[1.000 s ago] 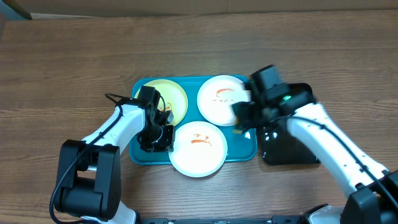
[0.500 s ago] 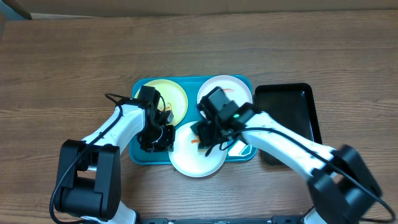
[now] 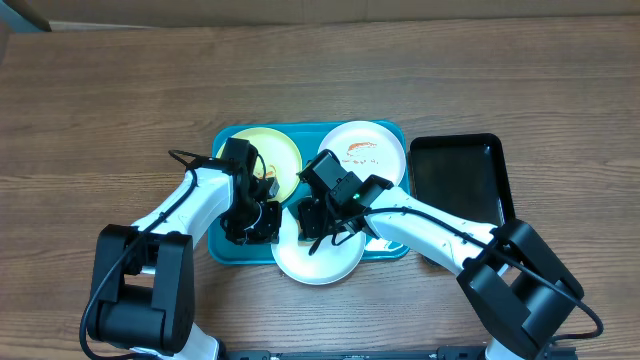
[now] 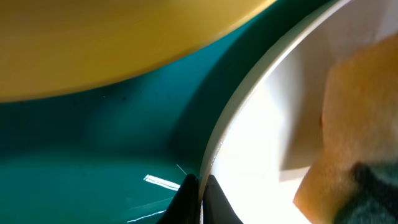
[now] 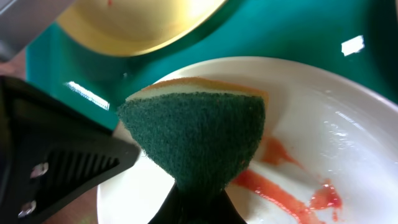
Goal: Clean dirty plates on tray and stack at the side
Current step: 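Scrub the white plate held by the left gripper with the sponge, then return the sponge with the right gripper to the black tray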
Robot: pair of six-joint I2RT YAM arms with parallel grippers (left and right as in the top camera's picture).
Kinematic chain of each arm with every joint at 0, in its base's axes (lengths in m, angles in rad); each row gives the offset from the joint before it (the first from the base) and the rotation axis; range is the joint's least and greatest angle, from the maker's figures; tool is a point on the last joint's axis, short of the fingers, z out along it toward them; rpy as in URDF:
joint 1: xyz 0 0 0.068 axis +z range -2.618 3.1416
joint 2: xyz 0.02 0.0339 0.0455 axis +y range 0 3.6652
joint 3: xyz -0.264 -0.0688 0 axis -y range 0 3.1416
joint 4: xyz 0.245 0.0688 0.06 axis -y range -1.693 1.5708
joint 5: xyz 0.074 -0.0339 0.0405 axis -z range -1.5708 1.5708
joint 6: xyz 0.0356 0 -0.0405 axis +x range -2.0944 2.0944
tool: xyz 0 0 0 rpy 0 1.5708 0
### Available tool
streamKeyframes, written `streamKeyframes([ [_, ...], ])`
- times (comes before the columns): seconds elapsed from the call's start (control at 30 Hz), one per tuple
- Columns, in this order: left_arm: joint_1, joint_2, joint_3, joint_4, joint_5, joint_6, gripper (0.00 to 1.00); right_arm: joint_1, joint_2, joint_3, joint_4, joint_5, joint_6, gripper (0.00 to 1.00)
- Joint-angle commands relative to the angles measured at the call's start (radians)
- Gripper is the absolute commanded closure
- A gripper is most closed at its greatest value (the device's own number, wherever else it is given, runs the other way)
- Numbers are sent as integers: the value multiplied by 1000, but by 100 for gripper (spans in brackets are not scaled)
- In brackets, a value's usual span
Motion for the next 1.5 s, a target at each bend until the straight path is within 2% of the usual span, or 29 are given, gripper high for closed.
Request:
streamKeyframes([
  [0.0,-3,10,1,-2,-26,-10,96,1,23,13,4,29,30,96],
  [0.23,-3,10,1,-3,-26,-10,96,1,90,13,-43,7,52,96],
  [0.57,-3,10,1,-13,-26,-10,96,-95,62,71,-292,216,69,96],
  [0.73,-3,10,1,-15,-27,-10,96,-146,62,72,-391,222,67,96],
  [1.0,-3,10,1,-19,-26,-10,96,-201,55,72,-467,328,72,96],
  [1.13,-3,9,1,-20,-27,-10,96,-237,10,74,-490,328,117,96],
  [1.47,-3,9,1,-14,-30,-19,96,-256,-209,74,-510,290,108,96],
])
